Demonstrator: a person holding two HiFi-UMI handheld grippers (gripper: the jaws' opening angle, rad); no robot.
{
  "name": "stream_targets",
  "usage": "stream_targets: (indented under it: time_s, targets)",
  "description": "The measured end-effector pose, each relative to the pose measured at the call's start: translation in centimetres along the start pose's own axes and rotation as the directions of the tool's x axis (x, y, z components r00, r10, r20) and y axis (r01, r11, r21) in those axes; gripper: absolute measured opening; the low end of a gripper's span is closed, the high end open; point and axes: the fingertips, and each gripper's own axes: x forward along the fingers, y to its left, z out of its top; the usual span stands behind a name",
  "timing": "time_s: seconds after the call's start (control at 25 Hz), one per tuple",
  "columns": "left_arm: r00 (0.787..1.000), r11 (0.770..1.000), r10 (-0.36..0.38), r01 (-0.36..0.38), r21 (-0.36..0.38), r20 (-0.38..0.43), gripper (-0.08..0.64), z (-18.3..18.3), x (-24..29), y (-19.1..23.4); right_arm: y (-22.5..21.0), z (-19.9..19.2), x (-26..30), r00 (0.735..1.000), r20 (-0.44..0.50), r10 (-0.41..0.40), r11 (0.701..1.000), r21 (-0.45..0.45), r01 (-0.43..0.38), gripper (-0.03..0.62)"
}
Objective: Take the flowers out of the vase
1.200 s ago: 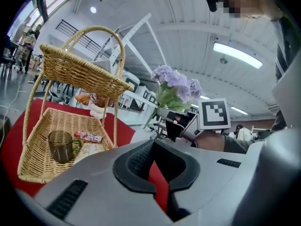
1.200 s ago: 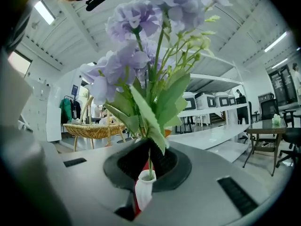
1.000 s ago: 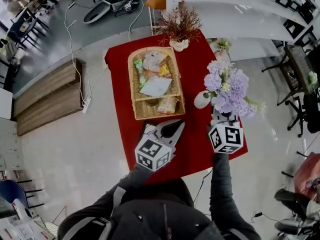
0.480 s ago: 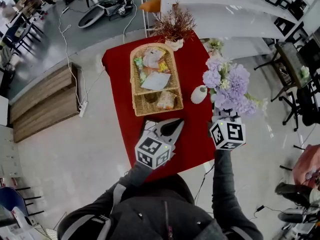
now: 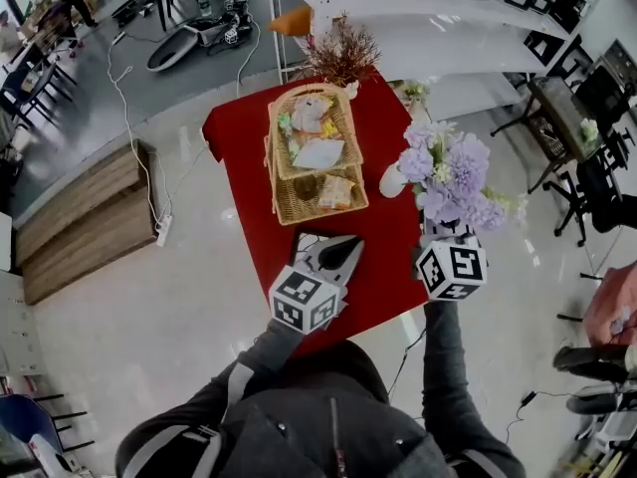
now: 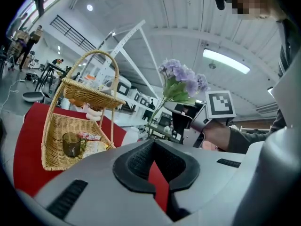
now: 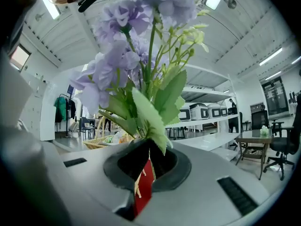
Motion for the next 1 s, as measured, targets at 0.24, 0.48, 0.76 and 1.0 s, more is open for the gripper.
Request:
stream_targets:
  time_s: [0.24, 0.48, 0.76, 1.0]
  targets:
    - [0.999, 0.999, -0.039, 0.039, 0.008, -0.018, 0.008, -0.5, -2.4, -1.1, 2.1, -0.5, -3.2, 0.999, -0.025, -0.031, 0.999, 0.027, 0.032, 0.015]
    - [0.998, 0.998, -0.066, 0.066, 0.010, -0.025, 0.008, -0.9, -4.9, -1.6, 4.5, -1.8, -5.8, 0.997, -0.064, -0.052, 0.997, 0.048, 0.055, 0.015]
    - [0.996, 0.997, -0.081, 0.081, 0.007, -0.040, 0.008, -1.9, -7.5, -1.9, 7.3, -4.2, -8.5, 0.989, -0.125, -0.074, 0.993, 0.079, 0.084, 0.015]
    - [0.994, 0.996, -0.092, 0.092, -0.002, -0.061, 0.008, -2.8, -9.0, -2.5, 9.1, -5.5, -11.0, 0.982, -0.162, -0.101, 0.991, 0.075, 0.114, 0.015]
